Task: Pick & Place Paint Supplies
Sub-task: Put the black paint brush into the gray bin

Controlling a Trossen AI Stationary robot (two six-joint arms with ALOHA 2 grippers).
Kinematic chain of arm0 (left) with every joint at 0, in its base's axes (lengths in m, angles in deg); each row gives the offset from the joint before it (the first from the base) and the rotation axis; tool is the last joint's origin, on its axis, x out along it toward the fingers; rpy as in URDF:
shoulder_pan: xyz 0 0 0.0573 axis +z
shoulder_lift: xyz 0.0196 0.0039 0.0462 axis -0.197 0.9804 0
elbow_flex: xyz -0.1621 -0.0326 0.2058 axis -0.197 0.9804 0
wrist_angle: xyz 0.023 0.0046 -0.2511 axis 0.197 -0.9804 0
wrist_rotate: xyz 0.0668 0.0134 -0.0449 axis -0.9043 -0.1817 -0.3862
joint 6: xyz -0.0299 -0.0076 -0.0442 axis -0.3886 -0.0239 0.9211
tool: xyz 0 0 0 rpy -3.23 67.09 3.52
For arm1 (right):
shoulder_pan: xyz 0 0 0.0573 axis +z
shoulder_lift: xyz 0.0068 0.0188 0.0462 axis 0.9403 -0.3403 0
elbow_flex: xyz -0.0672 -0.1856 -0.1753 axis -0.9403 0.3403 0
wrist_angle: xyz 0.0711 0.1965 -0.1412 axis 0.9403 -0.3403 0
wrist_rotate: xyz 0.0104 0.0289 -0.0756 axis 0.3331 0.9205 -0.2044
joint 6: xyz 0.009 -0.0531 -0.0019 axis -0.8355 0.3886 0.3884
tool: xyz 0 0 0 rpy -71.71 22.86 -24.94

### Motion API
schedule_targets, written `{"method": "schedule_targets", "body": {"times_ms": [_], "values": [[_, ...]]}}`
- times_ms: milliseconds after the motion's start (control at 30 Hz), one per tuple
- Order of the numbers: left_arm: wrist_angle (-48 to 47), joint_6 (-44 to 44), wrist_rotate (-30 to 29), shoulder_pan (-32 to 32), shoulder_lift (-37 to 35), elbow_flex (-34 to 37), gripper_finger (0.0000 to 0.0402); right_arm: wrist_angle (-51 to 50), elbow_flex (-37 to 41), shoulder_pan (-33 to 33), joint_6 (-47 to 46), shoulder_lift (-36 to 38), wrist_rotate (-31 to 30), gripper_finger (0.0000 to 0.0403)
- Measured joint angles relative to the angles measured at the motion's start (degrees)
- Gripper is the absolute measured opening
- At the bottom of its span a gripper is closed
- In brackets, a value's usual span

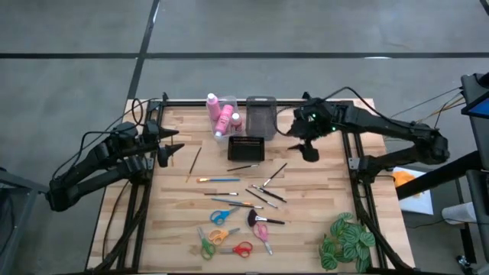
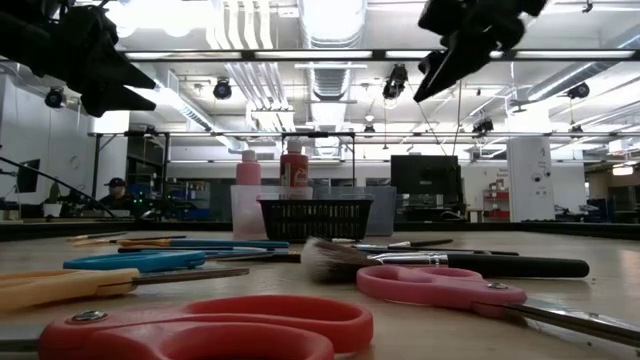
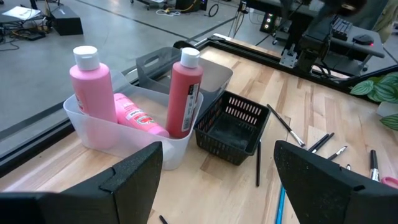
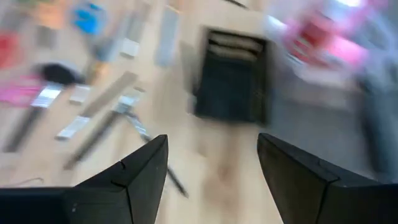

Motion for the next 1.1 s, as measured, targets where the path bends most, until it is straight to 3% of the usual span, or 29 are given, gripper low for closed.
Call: {"method": "schedule_targets", "body": {"times_ms": [67,133,433,1100], "values": [[0.0,0.0,0.02,-0.01,0.0,0.0,0.0311,4.31,3.37,-0.01,0.4,0.45,5.73,0.0242],[0.0,0.0,0.0,0.02,0.0,0.0,0.0311,8.42,6.41,0.03,0.67,0.41,7.54,0.0242],[0.0,0.0,0.0,0.02,0.0,0.0,0.0311,15.9,13.0,0.87,7.29,-4.55,7.81,0.0242],[0.0,0.0,0.02,0.01,0.0,0.0,0.0311,17.95,12.24,1.51,20.26,-23.64,7.19,0.0242]]}}
